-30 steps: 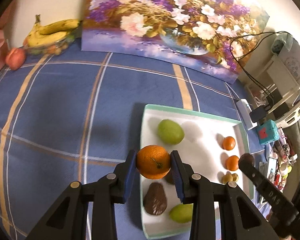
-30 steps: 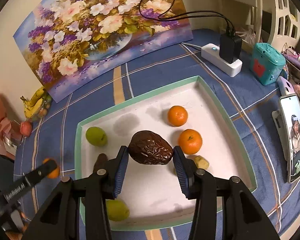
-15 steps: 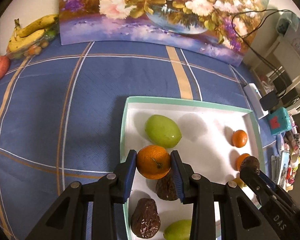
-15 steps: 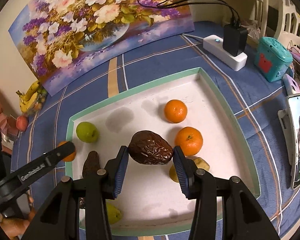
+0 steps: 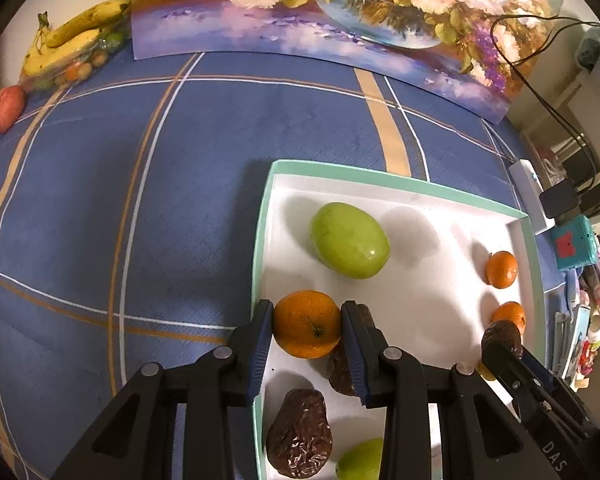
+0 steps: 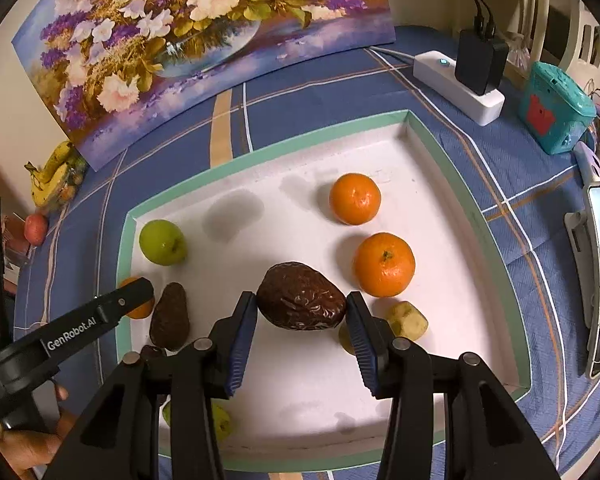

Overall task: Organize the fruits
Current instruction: 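Carry the date into the tray with the right gripper while the left gripper carries the orange there, then open the right gripper to release the date while the left gripper releases the orange beside the green fruit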

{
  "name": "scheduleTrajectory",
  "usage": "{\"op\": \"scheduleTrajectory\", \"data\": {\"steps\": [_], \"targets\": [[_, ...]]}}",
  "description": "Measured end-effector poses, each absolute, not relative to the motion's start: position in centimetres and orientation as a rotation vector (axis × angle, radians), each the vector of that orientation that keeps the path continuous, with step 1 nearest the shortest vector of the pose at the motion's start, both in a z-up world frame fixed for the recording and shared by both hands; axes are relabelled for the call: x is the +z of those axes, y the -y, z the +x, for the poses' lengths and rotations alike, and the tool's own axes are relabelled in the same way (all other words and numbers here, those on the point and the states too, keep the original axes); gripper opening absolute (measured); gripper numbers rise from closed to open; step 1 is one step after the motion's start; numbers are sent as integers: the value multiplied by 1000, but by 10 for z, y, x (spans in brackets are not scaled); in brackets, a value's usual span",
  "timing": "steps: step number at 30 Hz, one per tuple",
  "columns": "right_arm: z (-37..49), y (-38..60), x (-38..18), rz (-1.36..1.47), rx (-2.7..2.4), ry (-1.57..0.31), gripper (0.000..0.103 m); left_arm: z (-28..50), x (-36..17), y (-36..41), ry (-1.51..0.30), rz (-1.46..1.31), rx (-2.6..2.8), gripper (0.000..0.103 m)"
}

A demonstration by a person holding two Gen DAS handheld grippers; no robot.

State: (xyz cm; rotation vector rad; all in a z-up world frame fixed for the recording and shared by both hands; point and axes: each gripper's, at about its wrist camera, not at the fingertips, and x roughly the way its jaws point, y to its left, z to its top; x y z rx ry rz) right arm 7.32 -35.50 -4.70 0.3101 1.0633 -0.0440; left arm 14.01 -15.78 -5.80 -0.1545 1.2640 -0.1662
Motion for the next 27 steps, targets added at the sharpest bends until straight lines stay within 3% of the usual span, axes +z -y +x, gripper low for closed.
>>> {"op": "scheduleTrajectory", "data": {"steps": [27], "targets": [[72,353,-48,278,-67,-1070,48,139,-56,156,-1286,-182,-187,39]]}}
